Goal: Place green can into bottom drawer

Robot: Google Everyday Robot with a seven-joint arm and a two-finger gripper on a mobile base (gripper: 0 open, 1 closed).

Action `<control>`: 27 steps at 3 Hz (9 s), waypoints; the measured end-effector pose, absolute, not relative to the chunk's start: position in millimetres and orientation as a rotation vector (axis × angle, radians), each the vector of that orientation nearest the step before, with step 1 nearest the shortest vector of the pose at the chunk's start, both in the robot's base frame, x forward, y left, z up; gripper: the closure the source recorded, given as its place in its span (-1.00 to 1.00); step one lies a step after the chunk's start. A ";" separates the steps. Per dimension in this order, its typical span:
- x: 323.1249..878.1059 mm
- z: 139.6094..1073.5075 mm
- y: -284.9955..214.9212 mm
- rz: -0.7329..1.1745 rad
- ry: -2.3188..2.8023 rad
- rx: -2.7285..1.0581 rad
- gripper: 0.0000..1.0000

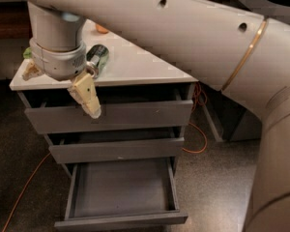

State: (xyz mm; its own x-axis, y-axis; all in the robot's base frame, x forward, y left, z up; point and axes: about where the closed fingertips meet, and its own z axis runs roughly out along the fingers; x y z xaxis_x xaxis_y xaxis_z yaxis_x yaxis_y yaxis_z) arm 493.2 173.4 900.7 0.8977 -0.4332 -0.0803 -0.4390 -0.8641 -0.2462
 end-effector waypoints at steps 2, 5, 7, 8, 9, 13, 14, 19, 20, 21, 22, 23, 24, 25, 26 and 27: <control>504.2 907.9 173.0 0.016 0.589 -2.812 -1.00; 586.8 929.1 183.4 -0.051 0.335 -2.890 -1.00; 654.2 904.1 150.7 -0.124 0.410 -2.930 -1.00; 672.8 900.3 137.0 -0.148 0.447 -2.932 -1.00; 697.0 889.8 122.7 -0.163 0.490 -2.939 -1.00; 750.2 862.7 117.5 -0.214 0.525 -2.956 -0.03; 743.5 871.5 117.9 -0.216 0.510 -2.960 0.45; 542.4 872.0 184.7 -0.063 0.206 -2.866 1.00; 529.5 839.5 179.1 -0.044 0.157 -2.882 1.00; 530.8 792.6 166.0 -0.081 0.108 -2.903 1.00; 531.1 789.7 165.3 -0.086 0.107 -2.904 1.00; 531.4 778.5 159.5 -0.072 0.129 -2.919 1.00; 526.7 745.0 141.8 -0.031 0.184 -2.931 1.00; 516.3 700.2 119.7 -0.019 0.213 -2.951 1.00; 506.6 658.4 104.5 -0.012 0.193 -2.965 1.00; 500.7 611.8 92.7 -0.020 0.134 -2.957 1.00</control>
Offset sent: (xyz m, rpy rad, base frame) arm 0.0297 -0.0034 0.0188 -0.0027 -0.0406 0.1227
